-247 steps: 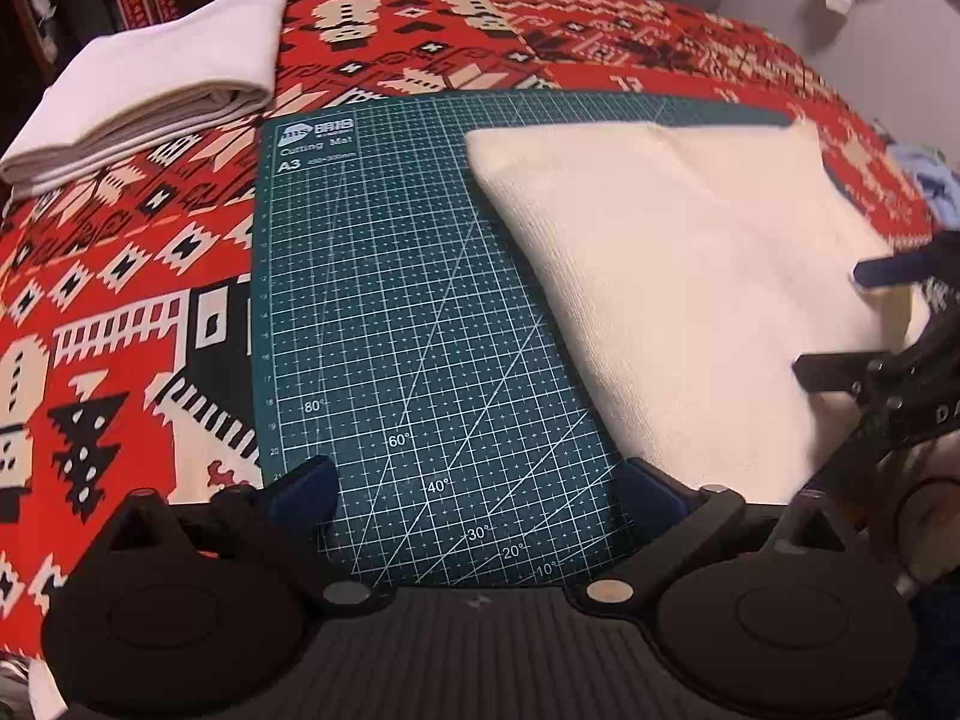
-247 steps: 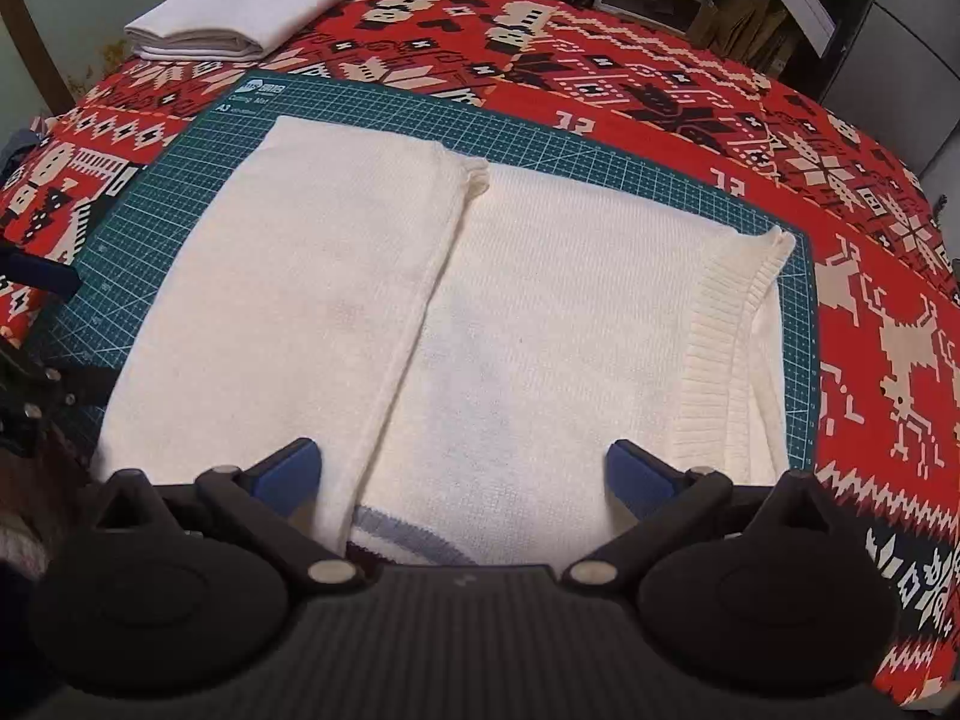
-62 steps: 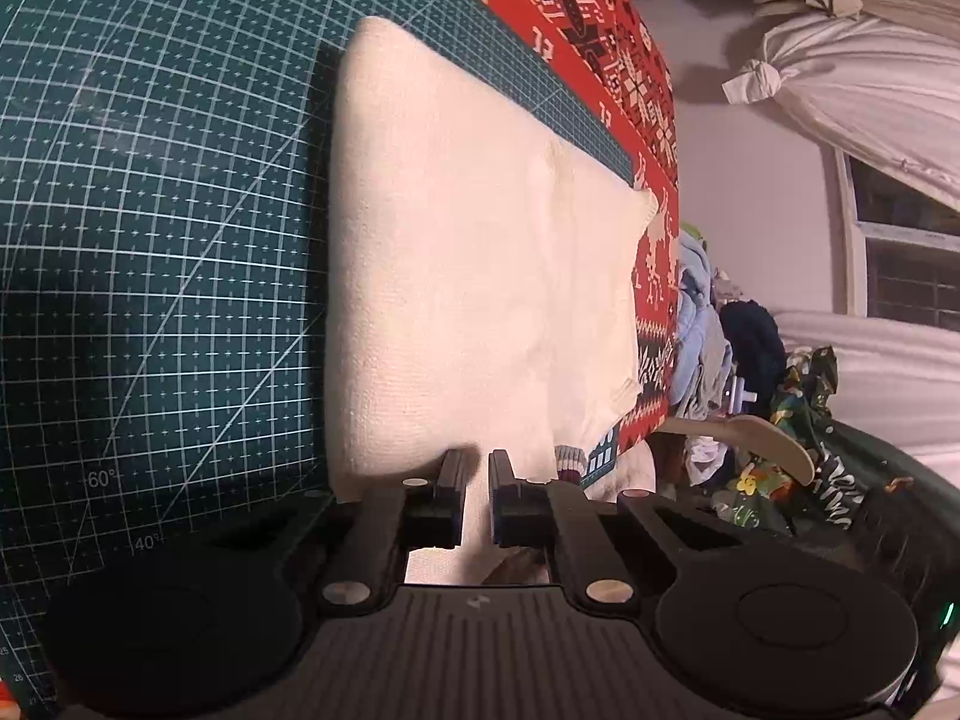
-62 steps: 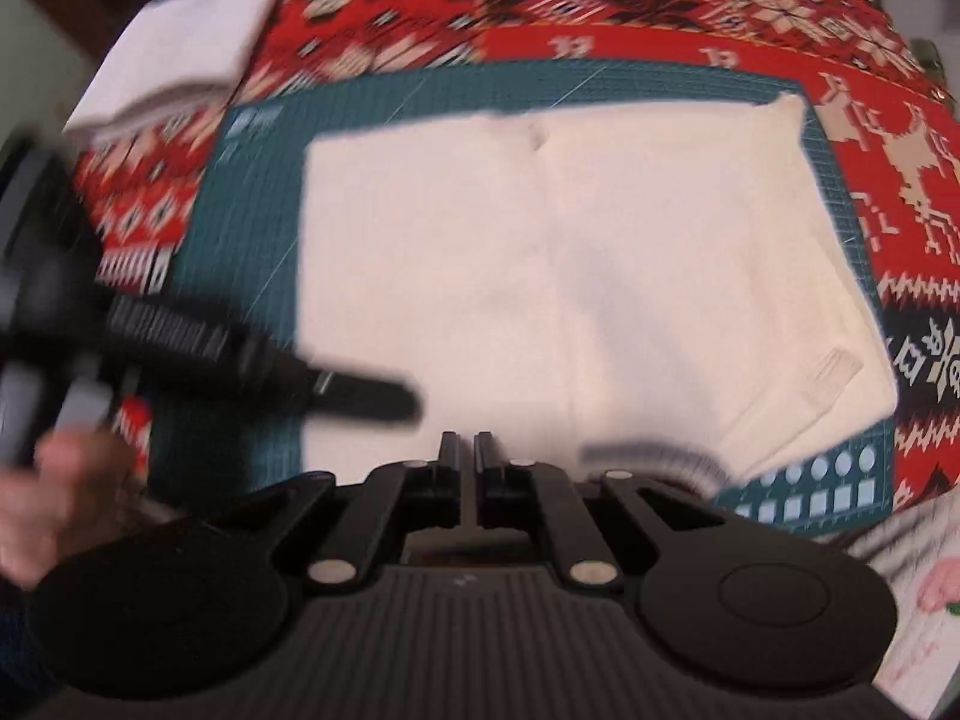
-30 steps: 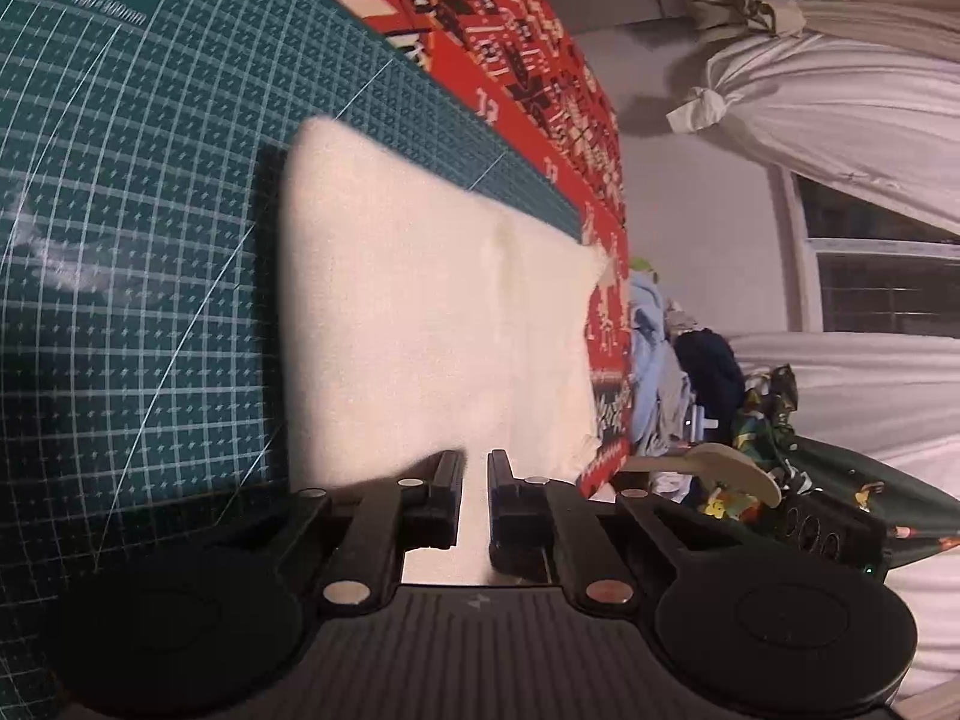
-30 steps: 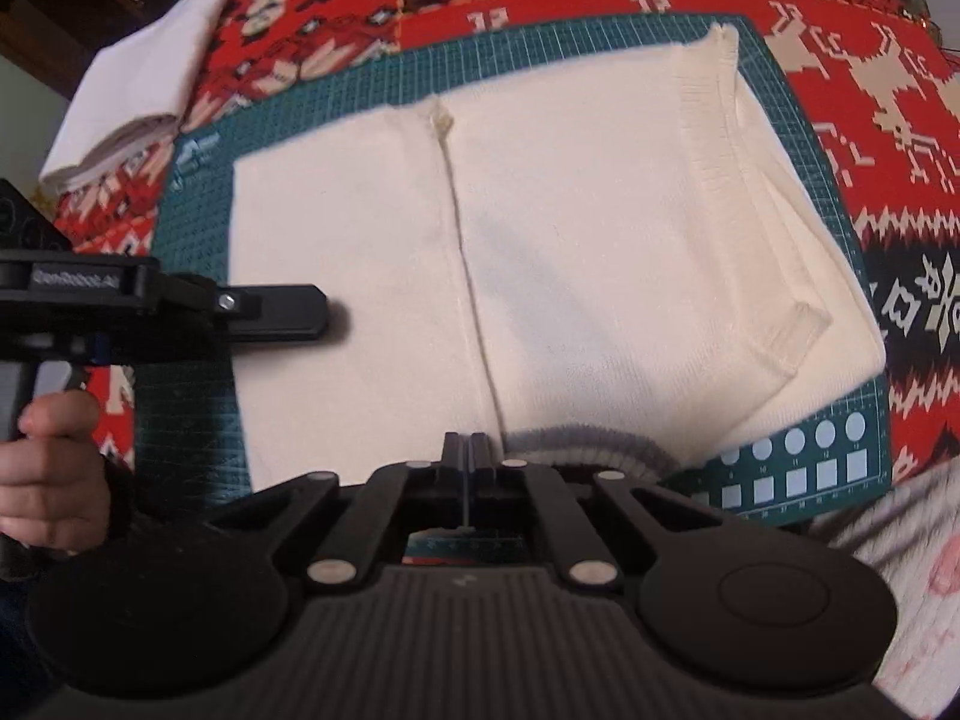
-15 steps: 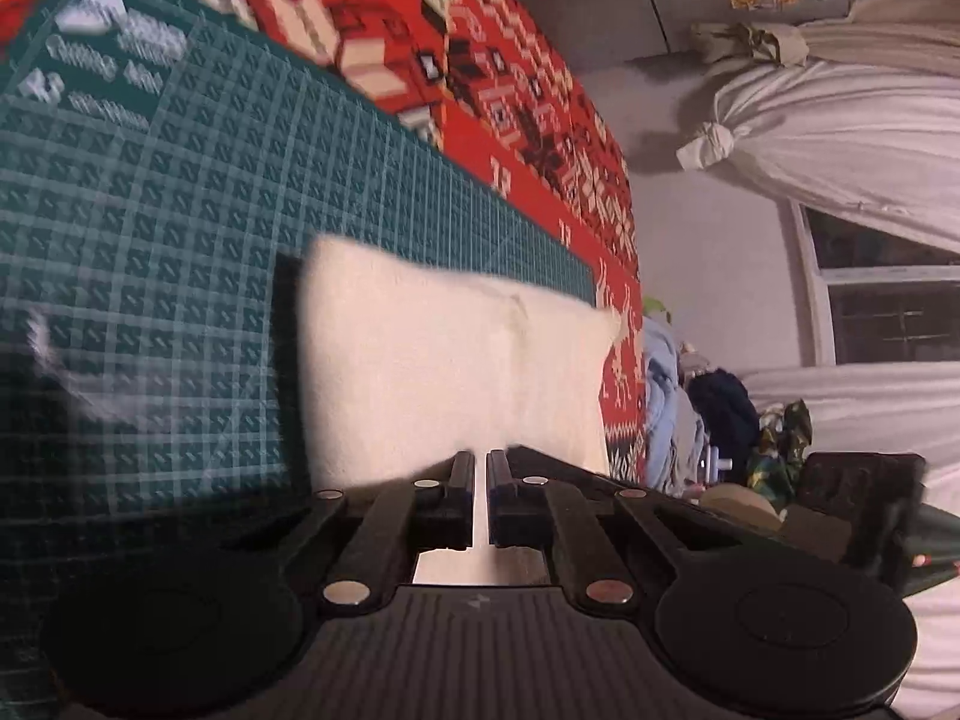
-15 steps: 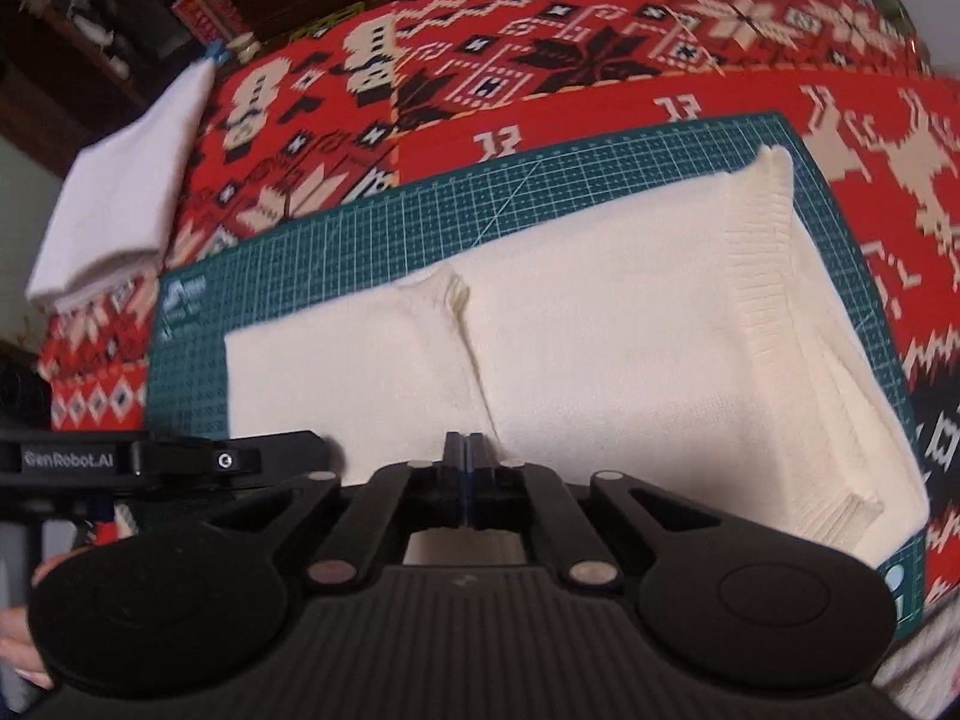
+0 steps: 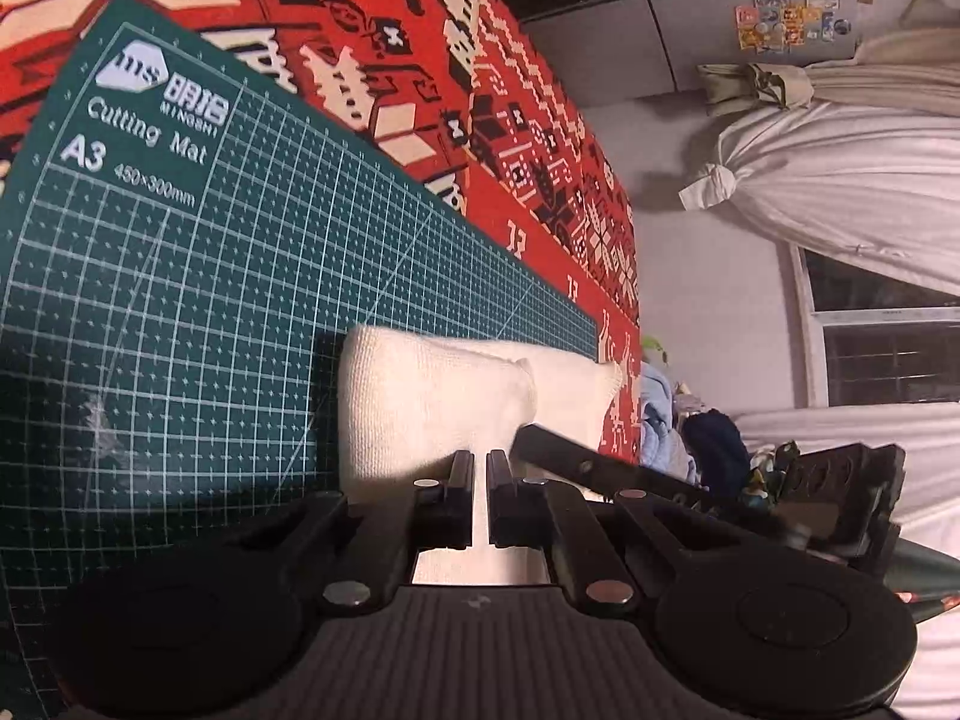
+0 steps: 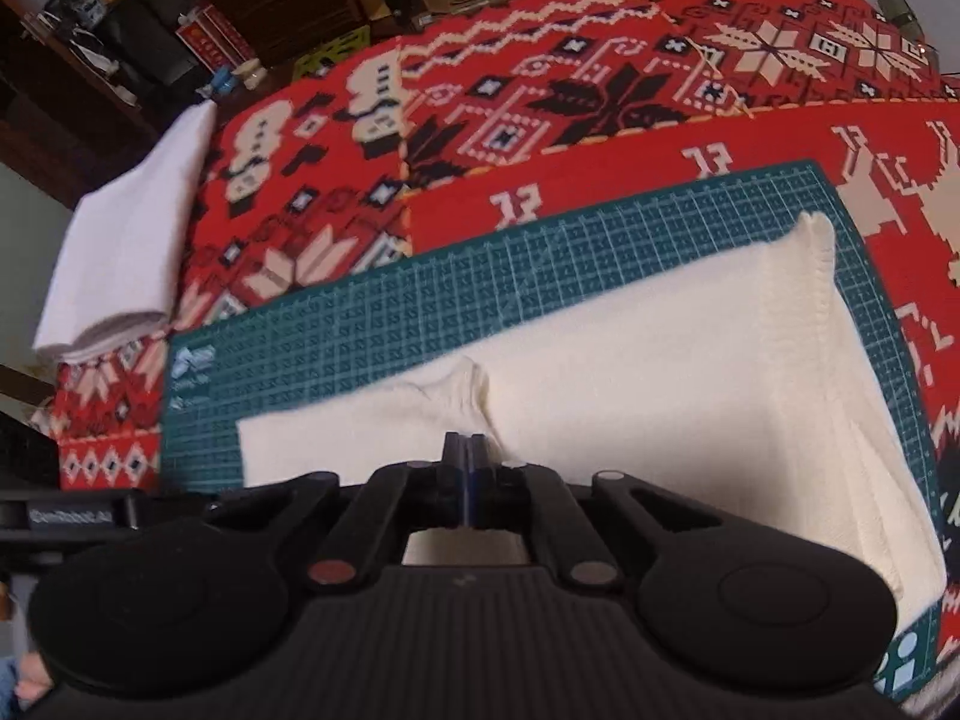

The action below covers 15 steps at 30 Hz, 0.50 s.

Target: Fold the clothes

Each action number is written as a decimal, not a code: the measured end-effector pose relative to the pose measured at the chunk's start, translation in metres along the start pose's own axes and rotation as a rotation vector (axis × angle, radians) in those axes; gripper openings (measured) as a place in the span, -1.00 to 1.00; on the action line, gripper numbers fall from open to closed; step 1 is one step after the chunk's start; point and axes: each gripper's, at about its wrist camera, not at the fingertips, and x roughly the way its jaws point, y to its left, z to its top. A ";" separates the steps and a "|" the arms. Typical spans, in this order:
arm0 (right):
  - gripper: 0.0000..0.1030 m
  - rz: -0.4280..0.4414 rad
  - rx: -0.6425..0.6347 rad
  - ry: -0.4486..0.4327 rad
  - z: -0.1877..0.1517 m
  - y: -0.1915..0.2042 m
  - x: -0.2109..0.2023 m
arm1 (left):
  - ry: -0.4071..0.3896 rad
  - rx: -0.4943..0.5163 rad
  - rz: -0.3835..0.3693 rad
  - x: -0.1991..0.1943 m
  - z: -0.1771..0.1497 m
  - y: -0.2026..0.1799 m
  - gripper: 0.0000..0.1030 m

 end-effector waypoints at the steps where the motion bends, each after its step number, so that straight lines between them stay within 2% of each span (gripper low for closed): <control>1: -0.88 0.011 -0.003 -0.003 0.003 0.002 -0.001 | -0.007 0.006 0.000 -0.001 0.001 -0.001 -0.88; 5: -0.88 0.000 -0.004 -0.010 0.010 0.008 0.009 | -0.028 0.015 0.010 -0.003 0.006 -0.002 -0.88; 8: -0.97 -0.006 0.028 -0.007 0.015 0.003 0.019 | -0.028 0.004 0.004 -0.004 0.008 0.001 -0.88; 10: -0.96 -0.022 0.036 -0.023 0.016 0.003 0.012 | -0.026 0.007 -0.009 -0.006 0.007 0.000 -0.87; 11: -0.87 -0.025 0.033 -0.030 0.014 0.004 0.005 | -0.022 0.010 -0.017 -0.007 0.006 -0.002 -0.87; 15: -0.87 -0.016 0.003 0.009 -0.011 0.003 -0.020 | 0.030 0.045 -0.076 -0.006 -0.007 -0.014 -0.87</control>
